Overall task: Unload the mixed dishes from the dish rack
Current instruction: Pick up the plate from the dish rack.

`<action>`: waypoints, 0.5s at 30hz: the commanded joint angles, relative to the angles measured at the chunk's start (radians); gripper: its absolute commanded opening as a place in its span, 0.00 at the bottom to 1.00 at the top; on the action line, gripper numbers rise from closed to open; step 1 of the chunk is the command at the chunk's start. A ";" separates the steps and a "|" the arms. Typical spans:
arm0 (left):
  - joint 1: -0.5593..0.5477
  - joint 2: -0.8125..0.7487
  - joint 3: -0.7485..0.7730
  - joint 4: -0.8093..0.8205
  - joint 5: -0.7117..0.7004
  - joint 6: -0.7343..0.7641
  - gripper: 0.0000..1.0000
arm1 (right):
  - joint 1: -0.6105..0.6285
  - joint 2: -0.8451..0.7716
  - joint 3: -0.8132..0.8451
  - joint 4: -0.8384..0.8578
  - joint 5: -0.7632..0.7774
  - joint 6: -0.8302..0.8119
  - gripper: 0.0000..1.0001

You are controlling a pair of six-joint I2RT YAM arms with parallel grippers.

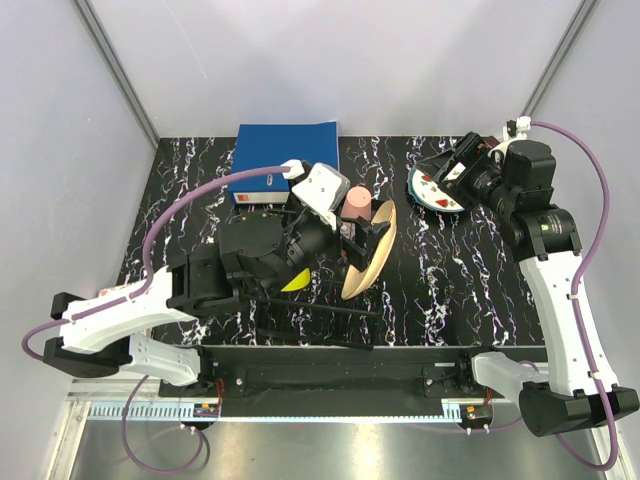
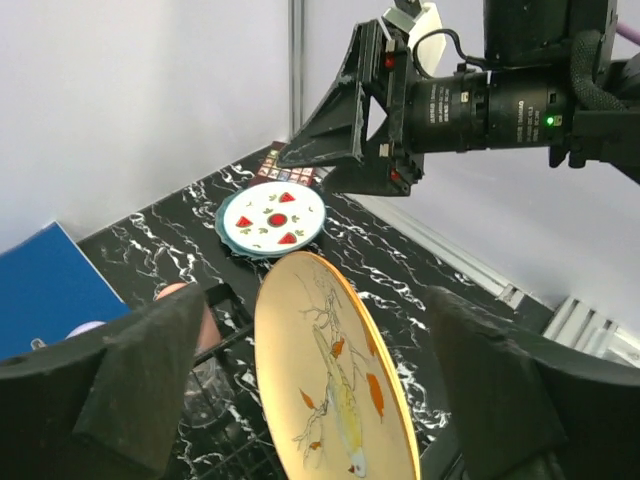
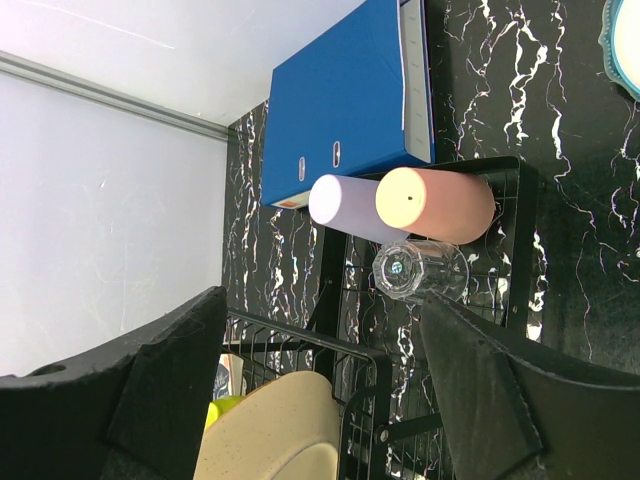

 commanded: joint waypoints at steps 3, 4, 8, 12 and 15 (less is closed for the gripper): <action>-0.057 -0.049 -0.038 0.006 -0.016 -0.060 0.99 | 0.010 0.001 0.030 0.015 0.003 -0.004 0.86; -0.063 -0.053 -0.055 -0.007 -0.016 -0.069 0.99 | 0.010 -0.002 0.027 0.015 0.002 -0.002 0.86; -0.071 -0.058 -0.084 -0.046 0.036 -0.080 0.99 | 0.010 -0.004 0.014 0.015 0.008 -0.002 0.86; -0.072 -0.041 -0.115 -0.089 0.086 -0.079 0.95 | 0.012 -0.002 0.011 0.019 0.006 -0.004 0.86; -0.072 -0.032 -0.161 -0.100 0.074 -0.070 0.94 | 0.010 -0.007 0.005 0.016 0.009 -0.002 0.86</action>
